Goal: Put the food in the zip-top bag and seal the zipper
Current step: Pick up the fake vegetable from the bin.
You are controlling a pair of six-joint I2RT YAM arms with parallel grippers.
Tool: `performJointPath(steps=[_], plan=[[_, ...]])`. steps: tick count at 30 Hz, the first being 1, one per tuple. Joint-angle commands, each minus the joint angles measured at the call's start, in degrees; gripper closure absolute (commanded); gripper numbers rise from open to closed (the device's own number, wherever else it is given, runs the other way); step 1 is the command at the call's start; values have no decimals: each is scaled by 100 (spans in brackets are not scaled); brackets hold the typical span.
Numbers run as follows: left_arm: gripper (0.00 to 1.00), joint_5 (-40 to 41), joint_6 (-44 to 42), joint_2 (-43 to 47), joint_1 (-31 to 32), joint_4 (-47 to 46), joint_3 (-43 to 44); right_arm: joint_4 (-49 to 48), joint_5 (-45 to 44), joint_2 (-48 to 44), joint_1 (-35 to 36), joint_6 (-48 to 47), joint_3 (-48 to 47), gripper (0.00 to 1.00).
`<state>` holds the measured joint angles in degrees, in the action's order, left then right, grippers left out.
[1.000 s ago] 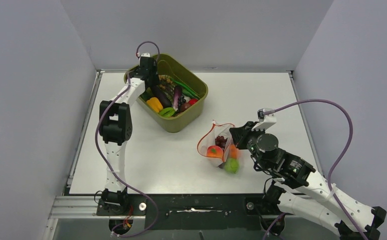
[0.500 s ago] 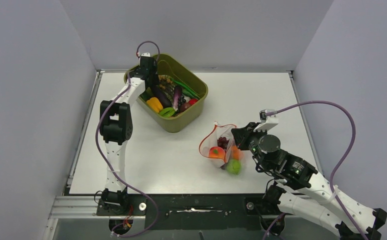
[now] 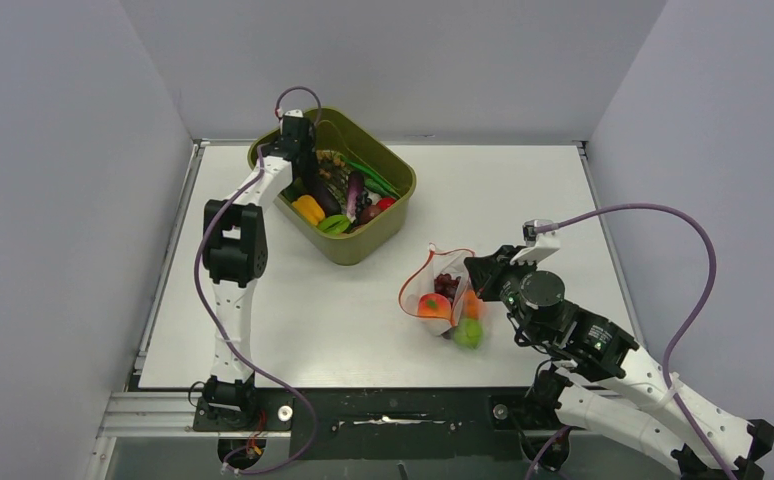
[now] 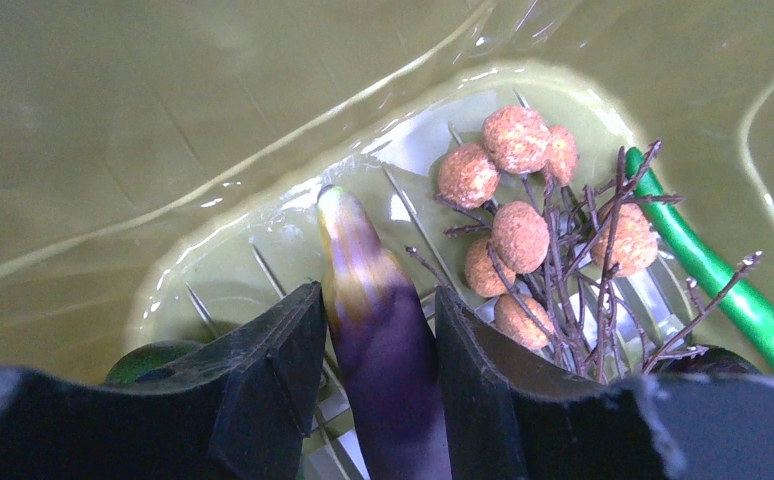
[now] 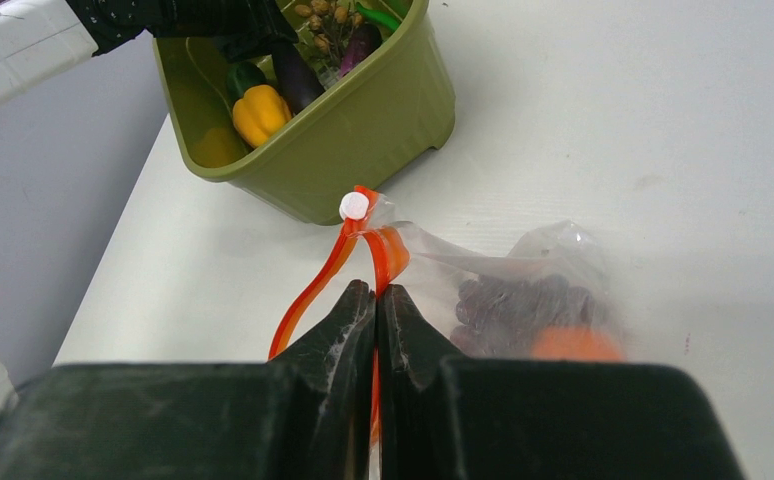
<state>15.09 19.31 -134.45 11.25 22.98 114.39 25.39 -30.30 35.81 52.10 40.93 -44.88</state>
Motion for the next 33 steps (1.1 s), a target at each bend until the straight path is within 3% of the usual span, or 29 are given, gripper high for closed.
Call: performJointPath(steps=[1,13,33], plan=[[64,-48,-37,5,-61,-84,306,-351,-108,-74,-24,28,-214,100],[75,-85,-270,698,-46,-466,-19,-377,-60,-48,-25,86,-188,100],[81,-292,-918,2478,43,-1596,-1183,-166,-203,-66,-15,106,-394,100]])
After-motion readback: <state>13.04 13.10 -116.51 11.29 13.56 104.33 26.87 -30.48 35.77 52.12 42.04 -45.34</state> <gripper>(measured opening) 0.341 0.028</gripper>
